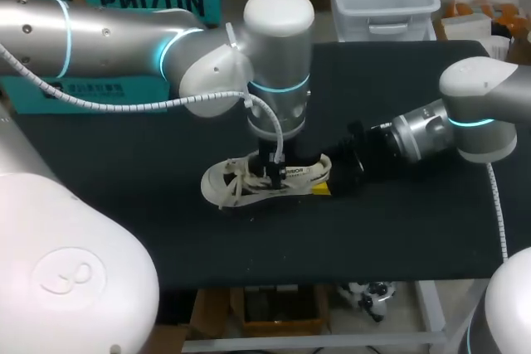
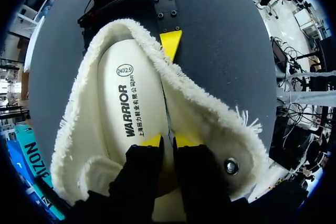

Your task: Open the shoe tongue, take the insole out of the shoe, put the insole back into the shoe, and pack the shoe into the shoebox

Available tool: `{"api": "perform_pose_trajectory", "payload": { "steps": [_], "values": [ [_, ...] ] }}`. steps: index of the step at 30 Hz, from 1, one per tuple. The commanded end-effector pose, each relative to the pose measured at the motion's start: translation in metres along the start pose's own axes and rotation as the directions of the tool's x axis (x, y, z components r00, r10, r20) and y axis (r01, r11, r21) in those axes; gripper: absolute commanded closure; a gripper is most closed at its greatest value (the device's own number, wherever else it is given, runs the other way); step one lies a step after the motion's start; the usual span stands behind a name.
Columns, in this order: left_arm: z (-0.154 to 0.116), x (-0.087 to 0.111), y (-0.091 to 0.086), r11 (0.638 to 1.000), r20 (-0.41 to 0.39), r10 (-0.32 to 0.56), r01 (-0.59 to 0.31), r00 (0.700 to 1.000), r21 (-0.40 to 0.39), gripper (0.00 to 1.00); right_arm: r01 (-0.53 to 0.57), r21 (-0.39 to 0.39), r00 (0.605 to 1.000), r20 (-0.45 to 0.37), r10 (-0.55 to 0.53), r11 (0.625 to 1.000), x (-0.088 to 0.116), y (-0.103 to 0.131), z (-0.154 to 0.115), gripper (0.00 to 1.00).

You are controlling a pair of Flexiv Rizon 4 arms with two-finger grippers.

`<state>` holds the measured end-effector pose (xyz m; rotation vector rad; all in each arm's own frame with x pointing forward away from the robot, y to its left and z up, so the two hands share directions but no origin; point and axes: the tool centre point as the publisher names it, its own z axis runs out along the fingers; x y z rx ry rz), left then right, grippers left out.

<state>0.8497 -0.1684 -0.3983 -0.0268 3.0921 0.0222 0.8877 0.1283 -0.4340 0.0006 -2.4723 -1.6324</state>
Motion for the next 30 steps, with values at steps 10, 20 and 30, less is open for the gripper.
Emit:
{"api": "perform_pose_trajectory", "payload": {
  "steps": [10,20,30],
  "values": [
    [0.055,-0.017,0.002,0.999,0.015,-0.04,0.04,0.999,-0.012,0.82,-0.004,-0.003,1.0,-0.001,0.004,1.0,-0.004,-0.009,0.005,1.0],
    [0.073,-0.028,0.003,1.0,0.072,-0.012,0.013,0.997,-0.009,0.79,-0.004,-0.003,1.0,-0.001,0.004,1.0,-0.004,-0.009,0.005,1.0],
    [0.074,-0.043,-0.002,1.0,0.154,0.004,-0.006,0.988,0.012,0.8,-0.004,-0.003,1.0,-0.001,0.004,1.0,-0.004,-0.009,0.005,1.0]
  ]
}}
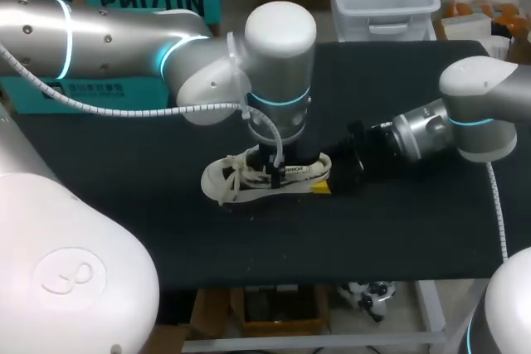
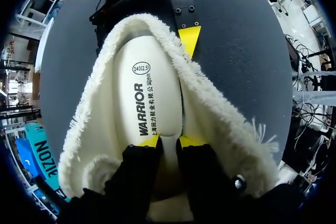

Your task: Open the shoe tongue, take the insole out of the shoe, put the insole back into the shoe, and pack the shoe into the shoebox

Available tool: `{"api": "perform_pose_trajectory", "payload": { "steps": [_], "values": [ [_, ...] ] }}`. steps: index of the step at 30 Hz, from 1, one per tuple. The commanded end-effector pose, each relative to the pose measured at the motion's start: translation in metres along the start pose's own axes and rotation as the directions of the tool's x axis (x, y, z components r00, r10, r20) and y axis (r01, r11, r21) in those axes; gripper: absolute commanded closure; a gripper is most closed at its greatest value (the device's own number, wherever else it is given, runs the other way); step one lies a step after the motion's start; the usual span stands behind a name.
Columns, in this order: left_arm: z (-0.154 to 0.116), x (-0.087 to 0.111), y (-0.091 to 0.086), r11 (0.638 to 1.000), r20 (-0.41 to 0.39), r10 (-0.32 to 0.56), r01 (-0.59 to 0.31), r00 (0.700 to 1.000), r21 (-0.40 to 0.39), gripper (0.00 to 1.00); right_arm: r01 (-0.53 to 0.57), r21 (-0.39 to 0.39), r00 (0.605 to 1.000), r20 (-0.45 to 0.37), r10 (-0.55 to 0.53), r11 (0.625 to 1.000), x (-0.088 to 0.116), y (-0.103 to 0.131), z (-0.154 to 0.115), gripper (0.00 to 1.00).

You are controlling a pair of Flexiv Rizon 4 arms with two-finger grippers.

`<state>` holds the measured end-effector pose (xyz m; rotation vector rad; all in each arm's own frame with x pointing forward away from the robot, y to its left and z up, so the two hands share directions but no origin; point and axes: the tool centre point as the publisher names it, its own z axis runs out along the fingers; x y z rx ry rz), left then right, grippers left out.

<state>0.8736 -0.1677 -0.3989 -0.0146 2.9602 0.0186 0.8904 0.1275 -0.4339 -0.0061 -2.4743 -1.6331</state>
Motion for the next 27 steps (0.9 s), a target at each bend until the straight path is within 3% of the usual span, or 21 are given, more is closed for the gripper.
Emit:
{"api": "perform_pose_trajectory", "payload": {
  "steps": [1,27],
  "values": [
    [0.074,-0.012,-0.003,1.0,0.03,-0.001,0.001,1.0,0.01,0.81,-0.001,-0.002,1.0,-0.005,0.001,1.0,-0.001,-0.009,0.006,1.0],
    [0.08,-0.052,-0.019,0.999,0.129,0.018,-0.022,0.992,0.025,0.75,-0.001,-0.002,1.0,-0.005,0.001,1.0,-0.001,-0.009,0.006,1.0]
  ]
}}
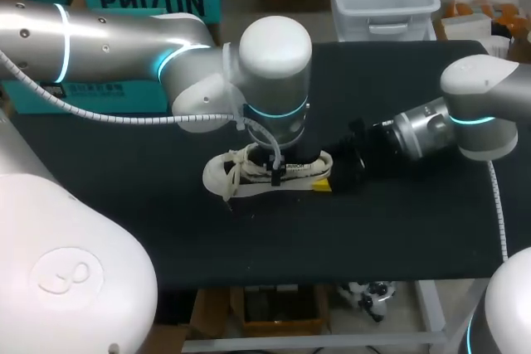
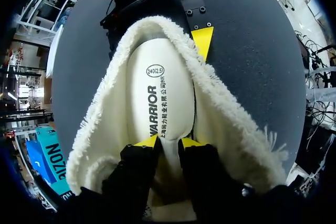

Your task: Open the shoe tongue, take the insole out of the shoe, put the insole back into the shoe, and pack the shoe into the shoebox

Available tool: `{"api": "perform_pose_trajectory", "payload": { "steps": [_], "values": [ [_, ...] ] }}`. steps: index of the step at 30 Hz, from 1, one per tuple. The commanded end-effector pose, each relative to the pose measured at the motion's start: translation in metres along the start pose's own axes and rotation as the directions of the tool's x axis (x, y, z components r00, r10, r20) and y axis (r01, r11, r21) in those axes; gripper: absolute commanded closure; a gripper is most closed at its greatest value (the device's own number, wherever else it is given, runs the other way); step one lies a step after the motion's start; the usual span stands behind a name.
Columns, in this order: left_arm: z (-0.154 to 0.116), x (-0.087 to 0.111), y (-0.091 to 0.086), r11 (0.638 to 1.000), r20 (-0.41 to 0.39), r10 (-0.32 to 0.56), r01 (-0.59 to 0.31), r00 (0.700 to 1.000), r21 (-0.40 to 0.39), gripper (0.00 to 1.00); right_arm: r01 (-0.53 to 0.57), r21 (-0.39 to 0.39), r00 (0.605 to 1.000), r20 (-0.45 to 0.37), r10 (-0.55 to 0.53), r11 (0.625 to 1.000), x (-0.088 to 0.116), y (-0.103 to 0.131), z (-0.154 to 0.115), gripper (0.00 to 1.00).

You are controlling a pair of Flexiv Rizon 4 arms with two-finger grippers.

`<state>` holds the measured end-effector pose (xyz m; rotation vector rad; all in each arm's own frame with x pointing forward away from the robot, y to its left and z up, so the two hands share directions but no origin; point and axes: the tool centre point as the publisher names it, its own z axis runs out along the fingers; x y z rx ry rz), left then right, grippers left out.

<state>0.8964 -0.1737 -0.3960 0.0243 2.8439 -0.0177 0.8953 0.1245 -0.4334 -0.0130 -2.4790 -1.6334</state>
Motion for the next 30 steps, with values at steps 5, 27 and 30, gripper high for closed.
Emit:
{"api": "perform_pose_trajectory", "payload": {
  "steps": [5,27,30],
  "values": [
    [0.082,-0.028,-0.012,1.0,0.029,-0.008,0.008,1.0,-0.002,1.0,0.001,-0.004,1.0,-0.011,-0.001,1.0,0.003,-0.009,0.009,1.0],
    [0.008,-0.039,-0.018,0.996,0.062,-0.042,0.037,0.997,0.077,1.0,0.001,-0.004,1.0,-0.011,-0.001,1.0,0.003,-0.009,0.009,1.0],
    [-0.006,-0.04,-0.021,0.996,0.065,-0.044,0.038,0.997,0.082,1.0,0.001,-0.004,1.0,-0.011,-0.001,1.0,0.003,-0.009,0.009,1.0]
  ]
}}
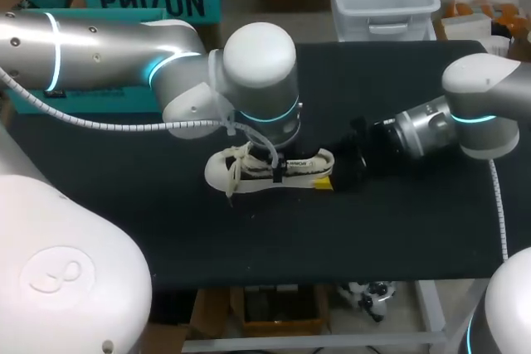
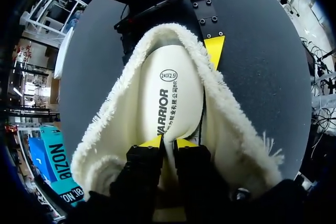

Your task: Open the shoe tongue, take the insole out of the shoe, put the insole back into the shoe, and pack the shoe into the shoebox

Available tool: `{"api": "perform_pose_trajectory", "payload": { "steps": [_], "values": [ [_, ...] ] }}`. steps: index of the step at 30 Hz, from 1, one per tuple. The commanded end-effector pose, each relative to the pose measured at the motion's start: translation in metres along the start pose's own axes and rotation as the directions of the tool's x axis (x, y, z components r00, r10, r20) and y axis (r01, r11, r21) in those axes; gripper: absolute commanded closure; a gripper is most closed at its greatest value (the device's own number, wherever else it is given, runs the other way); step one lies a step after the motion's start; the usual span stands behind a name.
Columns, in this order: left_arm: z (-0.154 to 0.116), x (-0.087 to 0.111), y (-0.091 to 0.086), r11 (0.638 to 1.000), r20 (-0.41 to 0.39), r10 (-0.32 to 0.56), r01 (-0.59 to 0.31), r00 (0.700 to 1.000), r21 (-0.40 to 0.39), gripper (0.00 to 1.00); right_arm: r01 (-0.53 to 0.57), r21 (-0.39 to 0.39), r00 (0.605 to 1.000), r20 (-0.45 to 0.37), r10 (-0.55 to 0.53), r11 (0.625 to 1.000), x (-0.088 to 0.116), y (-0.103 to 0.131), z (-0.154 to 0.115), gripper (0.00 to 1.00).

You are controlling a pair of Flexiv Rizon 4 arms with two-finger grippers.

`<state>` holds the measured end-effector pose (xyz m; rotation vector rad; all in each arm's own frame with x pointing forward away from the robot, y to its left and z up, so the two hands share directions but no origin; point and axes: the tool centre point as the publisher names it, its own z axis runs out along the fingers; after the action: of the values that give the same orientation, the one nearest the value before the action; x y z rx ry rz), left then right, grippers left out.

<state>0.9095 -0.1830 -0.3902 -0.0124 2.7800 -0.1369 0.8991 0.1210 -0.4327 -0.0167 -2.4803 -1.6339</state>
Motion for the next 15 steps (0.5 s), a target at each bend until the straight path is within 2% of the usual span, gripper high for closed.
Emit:
{"api": "perform_pose_trajectory", "payload": {
  "steps": [1,6,15],
  "values": [
    [-0.006,-0.026,-0.015,1.0,0.004,-0.003,0.003,1.0,0.004,1.0,0.002,-0.004,1.0,-0.014,-0.002,1.0,0.006,-0.008,0.013,1.0],
    [-0.029,-0.027,-0.019,1.0,-0.017,-0.002,0.002,1.0,0.03,1.0,0.002,-0.004,1.0,-0.014,-0.002,1.0,0.006,-0.008,0.013,1.0],
    [-0.051,-0.025,-0.018,0.997,-0.05,-0.014,0.017,0.999,0.072,1.0,0.002,-0.004,1.0,-0.014,-0.002,1.0,0.006,-0.008,0.013,1.0]
  ]
}}
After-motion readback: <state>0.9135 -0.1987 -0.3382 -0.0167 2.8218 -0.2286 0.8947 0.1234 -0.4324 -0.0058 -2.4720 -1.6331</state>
